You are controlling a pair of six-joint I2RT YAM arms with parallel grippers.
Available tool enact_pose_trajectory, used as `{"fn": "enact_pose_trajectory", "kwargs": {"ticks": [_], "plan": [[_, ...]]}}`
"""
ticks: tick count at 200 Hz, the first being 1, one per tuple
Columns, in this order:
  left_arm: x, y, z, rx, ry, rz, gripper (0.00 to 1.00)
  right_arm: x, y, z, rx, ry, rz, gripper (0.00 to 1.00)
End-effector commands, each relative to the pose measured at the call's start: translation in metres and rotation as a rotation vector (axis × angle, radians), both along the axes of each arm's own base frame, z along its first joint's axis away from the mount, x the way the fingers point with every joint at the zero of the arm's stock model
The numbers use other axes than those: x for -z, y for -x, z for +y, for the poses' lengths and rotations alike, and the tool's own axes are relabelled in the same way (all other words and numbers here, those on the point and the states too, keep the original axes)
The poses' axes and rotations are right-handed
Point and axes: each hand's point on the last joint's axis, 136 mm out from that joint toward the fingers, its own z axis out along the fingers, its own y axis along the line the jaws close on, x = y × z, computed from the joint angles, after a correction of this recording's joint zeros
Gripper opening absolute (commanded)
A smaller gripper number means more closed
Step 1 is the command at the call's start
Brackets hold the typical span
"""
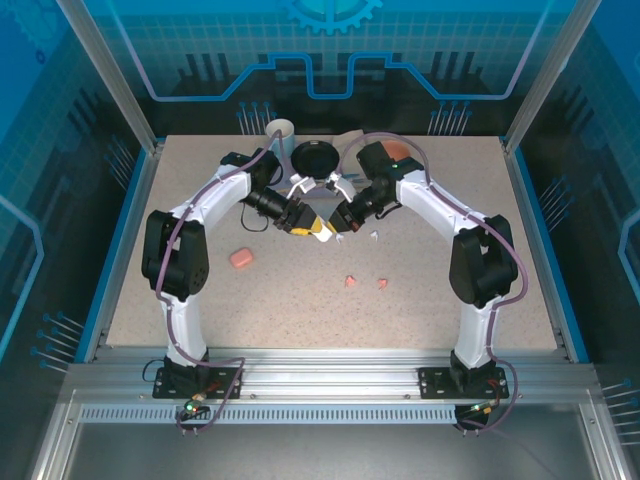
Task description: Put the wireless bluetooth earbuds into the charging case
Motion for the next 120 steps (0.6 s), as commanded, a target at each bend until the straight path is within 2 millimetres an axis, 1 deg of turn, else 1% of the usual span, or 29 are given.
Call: {"fn": "enact_pose_trajectory", "kwargs": {"ticks": [1, 59, 87, 108, 113, 120], "plan": [[-0.009, 0.001, -0.005, 0.019, 0.052, 0.011, 0.33, -0.001, -0.001, 0.004, -0.016, 0.010, -0.014, 0.00], [-0.005, -0.002, -0.005, 0.014, 0.049, 0.015, 0.22, -0.006, -0.003, 0.005, -0.006, -0.001, -0.024, 0.00], [-0.005, -0.002, -0.005, 0.012, 0.049, 0.006, 0.12, -0.012, -0.007, 0.002, 0.015, -0.011, -0.034, 0.00], [-0.005, -0.002, -0.005, 0.008, 0.049, -0.014, 0.03, -0.020, -0.012, -0.002, 0.048, -0.028, -0.043, 0.00], [-0.006, -0.002, -0.005, 0.007, 0.050, -0.024, 0.00, -0.021, -0.015, -0.003, 0.062, -0.030, -0.041, 0.03], [-0.007, -0.001, -0.004, 0.005, 0.051, -0.036, 0.00, -0.025, -0.017, -0.005, 0.079, -0.038, -0.043, 0.08]]}}
